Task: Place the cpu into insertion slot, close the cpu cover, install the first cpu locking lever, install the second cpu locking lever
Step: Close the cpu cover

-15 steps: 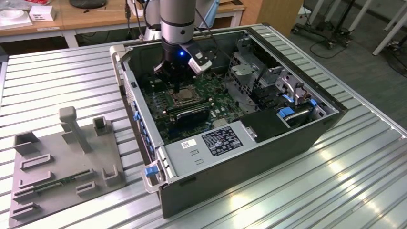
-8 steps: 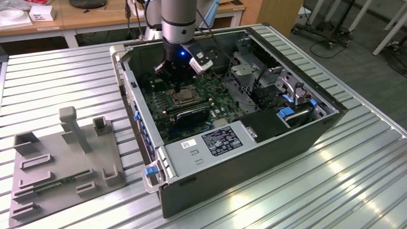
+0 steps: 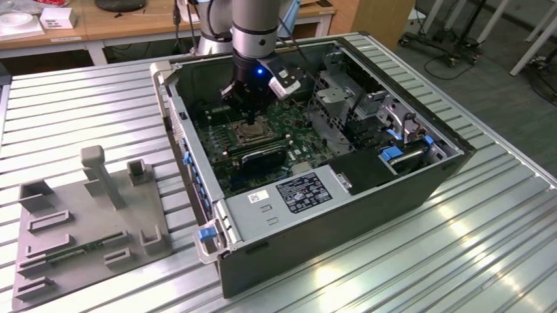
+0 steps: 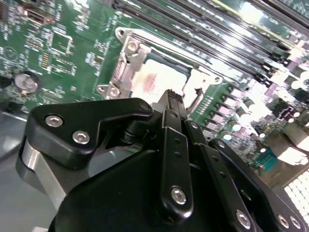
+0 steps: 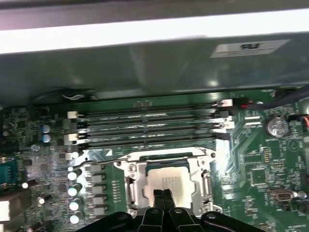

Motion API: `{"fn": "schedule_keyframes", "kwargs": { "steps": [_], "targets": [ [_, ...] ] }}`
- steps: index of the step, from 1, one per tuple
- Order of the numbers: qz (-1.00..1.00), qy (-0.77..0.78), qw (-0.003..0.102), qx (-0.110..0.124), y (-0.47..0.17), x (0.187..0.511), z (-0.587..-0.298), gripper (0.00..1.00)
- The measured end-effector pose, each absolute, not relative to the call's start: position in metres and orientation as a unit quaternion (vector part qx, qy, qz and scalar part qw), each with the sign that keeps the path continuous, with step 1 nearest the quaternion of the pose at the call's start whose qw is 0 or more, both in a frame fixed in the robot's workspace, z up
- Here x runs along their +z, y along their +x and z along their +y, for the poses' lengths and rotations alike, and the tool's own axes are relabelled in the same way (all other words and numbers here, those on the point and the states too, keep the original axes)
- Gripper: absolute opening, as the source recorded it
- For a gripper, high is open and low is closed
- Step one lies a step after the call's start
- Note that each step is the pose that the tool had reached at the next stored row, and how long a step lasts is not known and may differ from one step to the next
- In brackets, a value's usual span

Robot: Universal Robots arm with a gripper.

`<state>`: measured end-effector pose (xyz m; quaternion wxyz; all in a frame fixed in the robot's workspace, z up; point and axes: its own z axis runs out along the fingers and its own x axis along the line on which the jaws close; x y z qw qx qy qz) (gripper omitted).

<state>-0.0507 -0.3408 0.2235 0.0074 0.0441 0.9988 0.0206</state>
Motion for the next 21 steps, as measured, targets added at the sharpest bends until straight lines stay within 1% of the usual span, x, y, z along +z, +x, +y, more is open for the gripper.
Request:
{"fn": "schedule_keyframes", "kwargs": {
  "steps": [21],
  "targets": [
    [0.999, 0.044, 0.009, 0.021, -0.0470, 0.2239, -0.3408, 0.11]
  ]
}}
